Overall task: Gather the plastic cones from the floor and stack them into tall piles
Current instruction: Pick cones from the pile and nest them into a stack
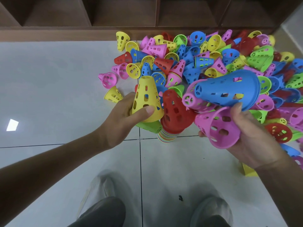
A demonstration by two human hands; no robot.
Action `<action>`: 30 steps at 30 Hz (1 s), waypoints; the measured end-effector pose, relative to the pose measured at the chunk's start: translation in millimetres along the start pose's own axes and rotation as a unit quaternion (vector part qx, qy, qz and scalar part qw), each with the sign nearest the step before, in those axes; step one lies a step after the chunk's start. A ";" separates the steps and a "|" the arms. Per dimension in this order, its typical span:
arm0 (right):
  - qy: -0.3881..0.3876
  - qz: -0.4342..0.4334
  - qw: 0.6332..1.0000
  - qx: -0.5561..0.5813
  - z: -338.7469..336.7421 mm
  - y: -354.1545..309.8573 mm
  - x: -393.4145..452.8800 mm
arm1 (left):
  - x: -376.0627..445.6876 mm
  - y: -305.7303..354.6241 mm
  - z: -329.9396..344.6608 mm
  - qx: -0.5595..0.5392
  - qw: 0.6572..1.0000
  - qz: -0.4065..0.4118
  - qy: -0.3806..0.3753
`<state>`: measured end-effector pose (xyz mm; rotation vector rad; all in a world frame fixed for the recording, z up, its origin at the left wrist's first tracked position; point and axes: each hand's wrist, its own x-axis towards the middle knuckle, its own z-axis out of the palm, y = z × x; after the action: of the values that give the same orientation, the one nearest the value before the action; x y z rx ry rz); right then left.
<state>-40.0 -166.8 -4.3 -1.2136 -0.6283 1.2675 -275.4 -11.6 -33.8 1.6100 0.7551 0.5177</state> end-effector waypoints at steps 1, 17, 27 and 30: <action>0.000 0.008 1.000 -0.008 -1.8 0.3 -1.6 | -0.5 -0.5 0.8 0.005 1.000 -0.005 0.000; 0.033 0.004 0.999 -0.038 -11.5 15.4 -3.3 | -4.5 2.3 -4.5 0.037 0.999 0.001 0.020; 0.069 -0.043 0.994 -0.066 -6.3 13.0 -8.6 | -10.2 32.3 -7.2 -0.155 0.986 0.016 0.064; 0.079 -0.067 0.993 -0.060 -4.1 8.4 -11.1 | -10.2 51.6 -4.8 -0.240 0.970 0.019 0.029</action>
<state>-42.3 -179.7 -10.6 -1.3330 -0.6650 1.0221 -276.3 -19.0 18.4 1.1629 0.5855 0.7185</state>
